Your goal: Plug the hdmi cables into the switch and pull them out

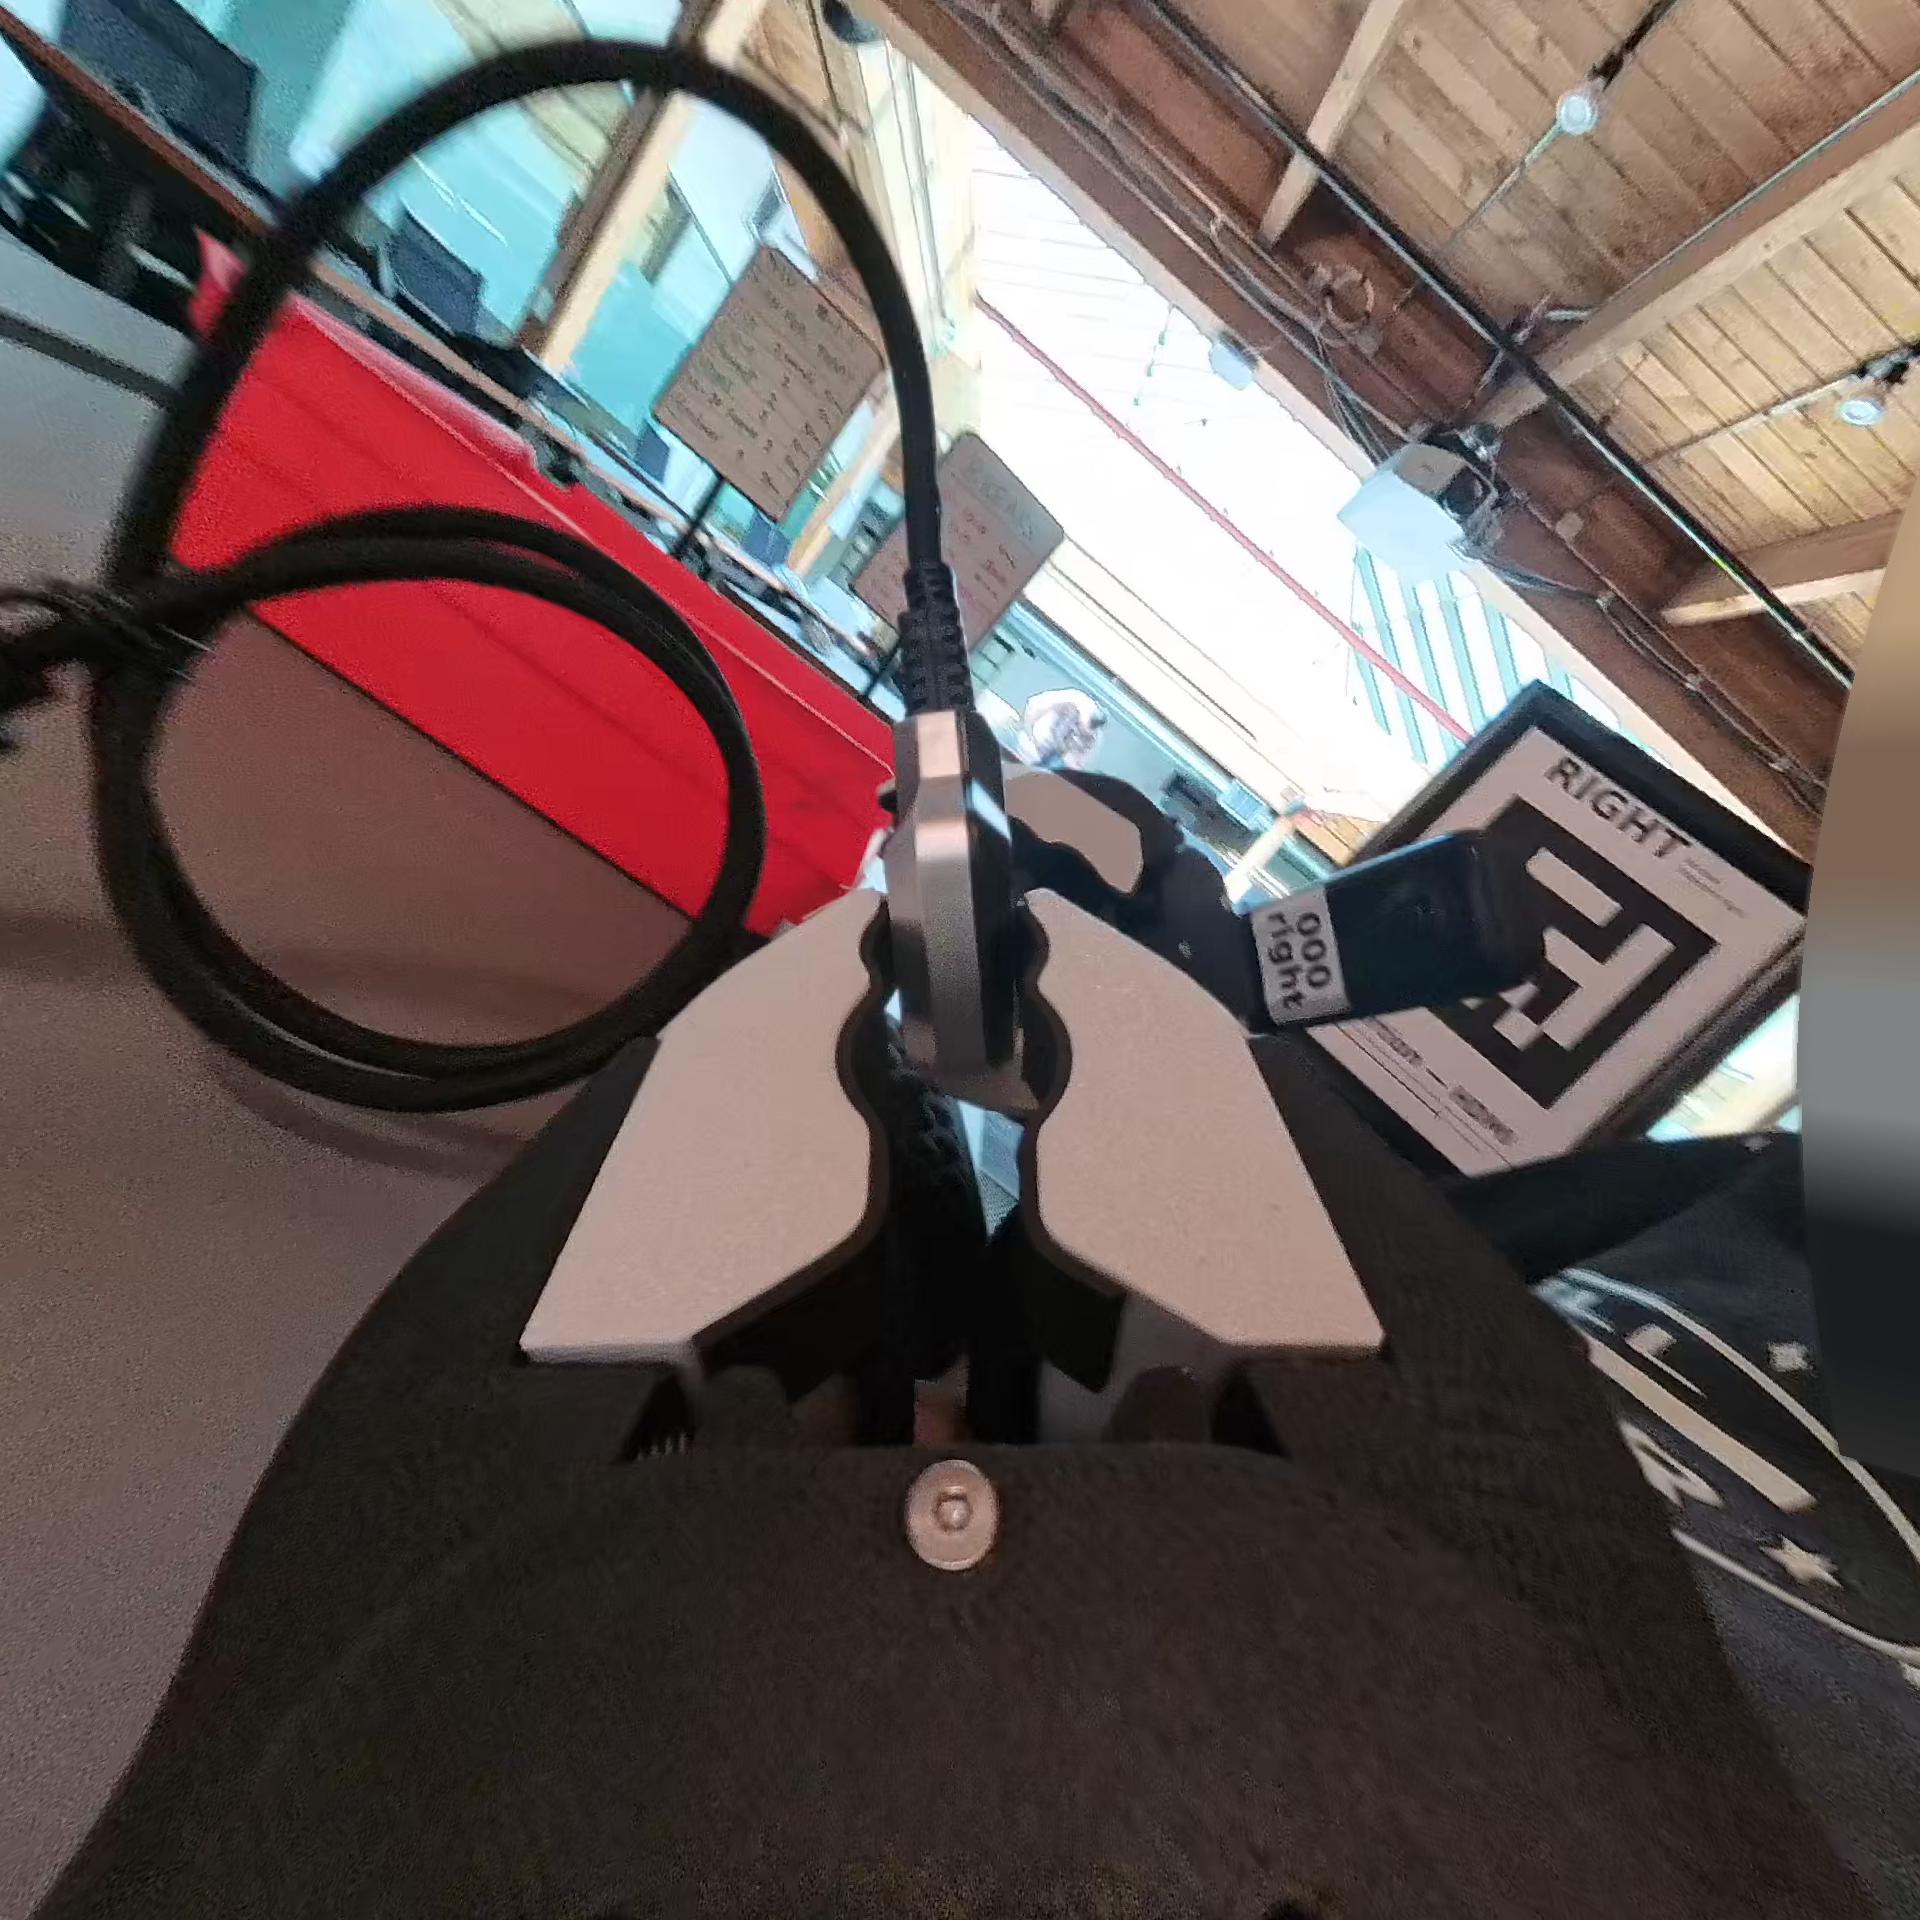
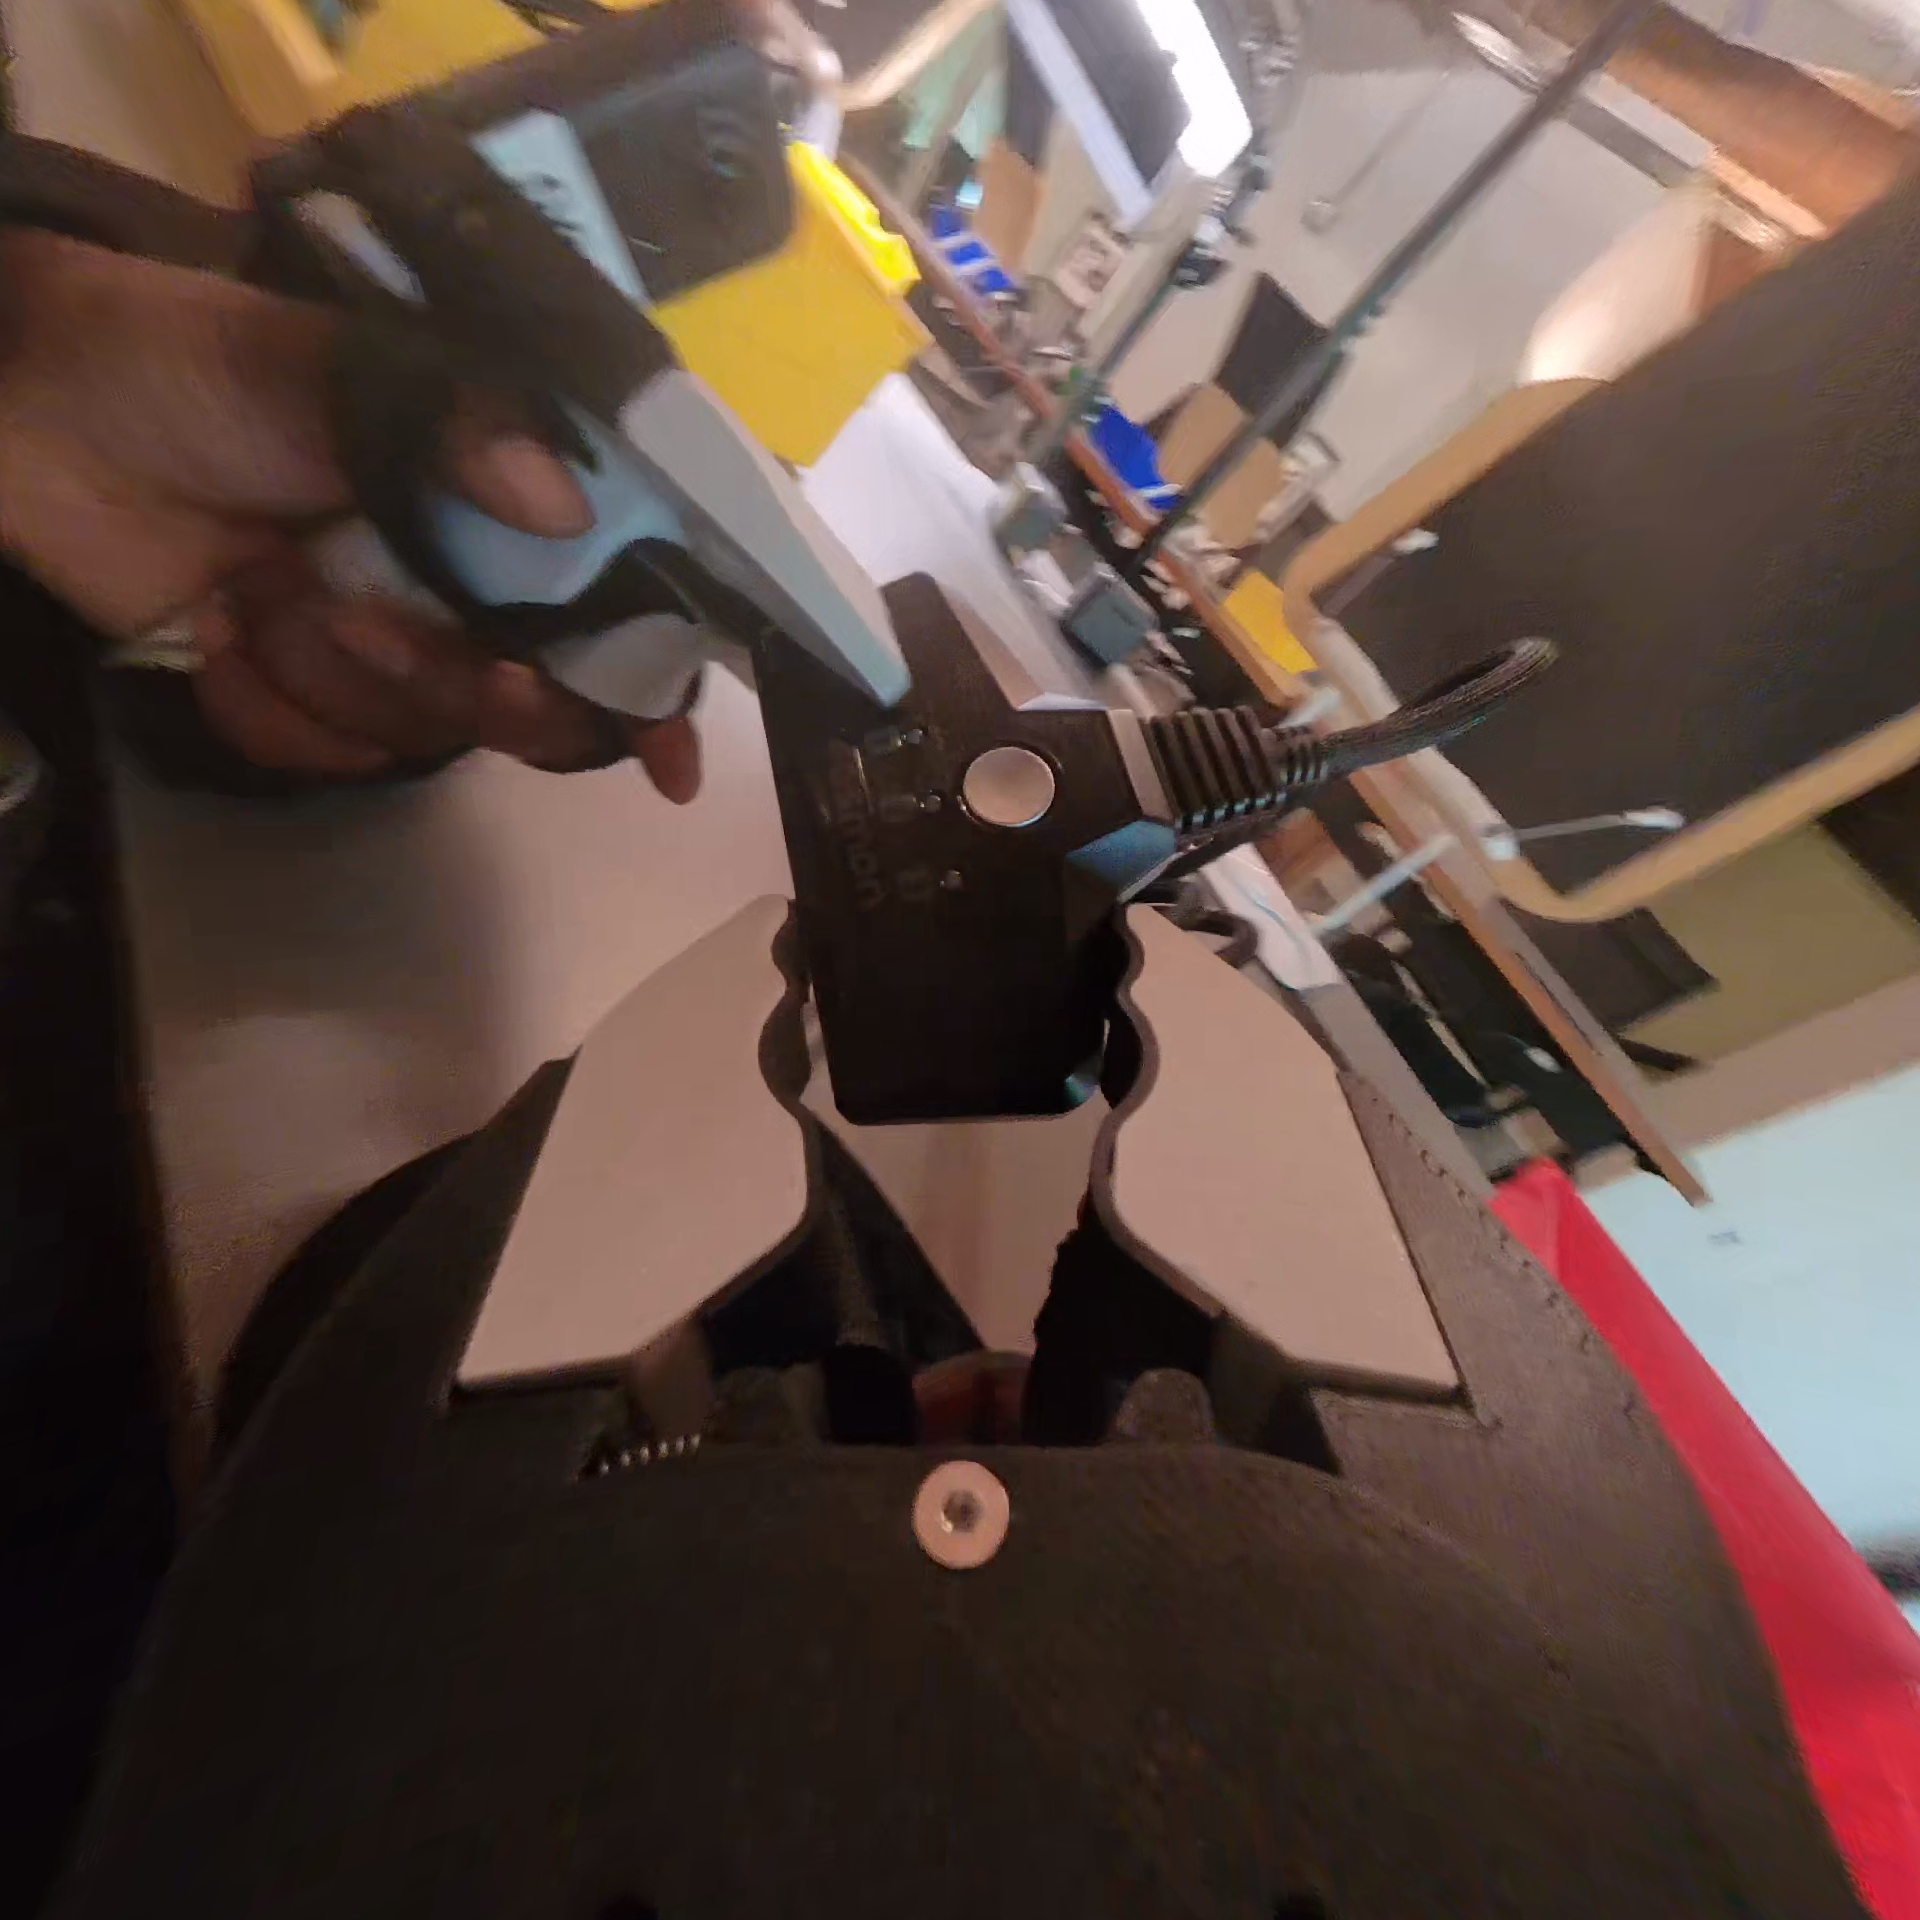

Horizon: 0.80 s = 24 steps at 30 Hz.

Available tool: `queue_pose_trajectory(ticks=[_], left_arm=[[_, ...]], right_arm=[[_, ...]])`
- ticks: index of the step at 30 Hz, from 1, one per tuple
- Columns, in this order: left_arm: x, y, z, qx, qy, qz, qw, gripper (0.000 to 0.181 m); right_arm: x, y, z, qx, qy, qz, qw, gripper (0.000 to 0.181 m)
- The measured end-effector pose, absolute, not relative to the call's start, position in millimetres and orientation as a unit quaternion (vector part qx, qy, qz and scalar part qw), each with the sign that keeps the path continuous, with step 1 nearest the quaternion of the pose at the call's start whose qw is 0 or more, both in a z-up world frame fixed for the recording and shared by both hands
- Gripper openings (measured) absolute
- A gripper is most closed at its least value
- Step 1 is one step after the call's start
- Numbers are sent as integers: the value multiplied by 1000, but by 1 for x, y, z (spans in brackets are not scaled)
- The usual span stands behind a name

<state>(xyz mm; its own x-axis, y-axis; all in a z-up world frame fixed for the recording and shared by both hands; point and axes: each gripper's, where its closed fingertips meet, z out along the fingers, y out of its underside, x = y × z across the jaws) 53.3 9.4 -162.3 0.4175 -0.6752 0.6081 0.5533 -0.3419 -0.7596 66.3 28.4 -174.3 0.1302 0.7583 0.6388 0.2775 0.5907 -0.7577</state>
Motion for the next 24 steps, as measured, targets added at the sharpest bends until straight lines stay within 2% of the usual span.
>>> queue_pose_trajectory(ticks=[4,9,15,20,22,24], left_arm=[[17,15,-144,-589,6,-451,671,55],[-30,1,-116,-570,22,-257,780,56],[-78,-6,-116,-591,30,-120,797,54],[-77,5,-137,-627,56,-115,769,57],[-75,6,-138,-629,60,-115,766,60],[-72,7,-140,-635,71,-112,761,66]], right_arm=[[76,59,-171,-453,-588,132,657,55],[81,63,-212,-583,-612,171,506,56],[90,27,-252,-656,-636,278,296,57],[87,28,-246,-638,-640,291,315,60],[83,33,-224,-602,-630,320,373,72],[79,37,-188,-537,-597,367,469,80]])
